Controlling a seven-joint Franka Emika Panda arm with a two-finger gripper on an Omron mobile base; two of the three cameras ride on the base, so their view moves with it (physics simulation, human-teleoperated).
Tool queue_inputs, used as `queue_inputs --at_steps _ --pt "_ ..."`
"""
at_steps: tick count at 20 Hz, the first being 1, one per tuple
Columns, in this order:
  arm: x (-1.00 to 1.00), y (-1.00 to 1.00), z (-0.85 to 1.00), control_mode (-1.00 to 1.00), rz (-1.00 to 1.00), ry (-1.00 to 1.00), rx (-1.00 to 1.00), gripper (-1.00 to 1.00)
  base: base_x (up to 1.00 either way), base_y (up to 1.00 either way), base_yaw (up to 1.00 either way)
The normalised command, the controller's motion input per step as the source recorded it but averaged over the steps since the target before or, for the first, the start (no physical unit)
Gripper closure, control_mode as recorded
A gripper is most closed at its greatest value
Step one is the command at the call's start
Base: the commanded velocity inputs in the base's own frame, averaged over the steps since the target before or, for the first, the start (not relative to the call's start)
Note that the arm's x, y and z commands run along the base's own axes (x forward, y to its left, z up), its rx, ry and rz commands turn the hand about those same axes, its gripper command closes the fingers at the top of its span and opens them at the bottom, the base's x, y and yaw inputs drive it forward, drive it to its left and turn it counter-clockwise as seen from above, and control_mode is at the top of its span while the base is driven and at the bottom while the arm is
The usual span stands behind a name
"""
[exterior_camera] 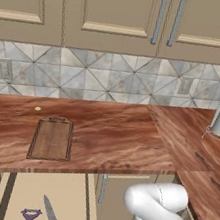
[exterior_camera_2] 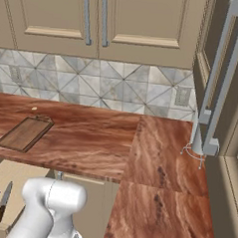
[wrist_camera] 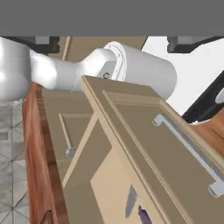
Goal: Open the drawer on the left and place the cutting tools on the cutting board.
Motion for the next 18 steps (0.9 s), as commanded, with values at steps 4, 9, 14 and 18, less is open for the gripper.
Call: queue_inputs --at_steps 4,9,14,18 --pt "0.78 -0.11 0.6 -1.0 -0.12 0.44 0.06 -1.0 0.0 0.0 0.0" --pt "1.0 -0.32 0.25 -1.0 -0.01 0.62 0.15 -1.0 0.0 0.0 0.0" --pt "1.0 -0.18 0.0 -1.0 -0.06 0.52 0.14 -1.0 0.0 0.0 0.0" --pt "1.0 0.0 0.0 -1.0 -0.18 0.4 0.1 -1.0 0.0 0.0 0.0"
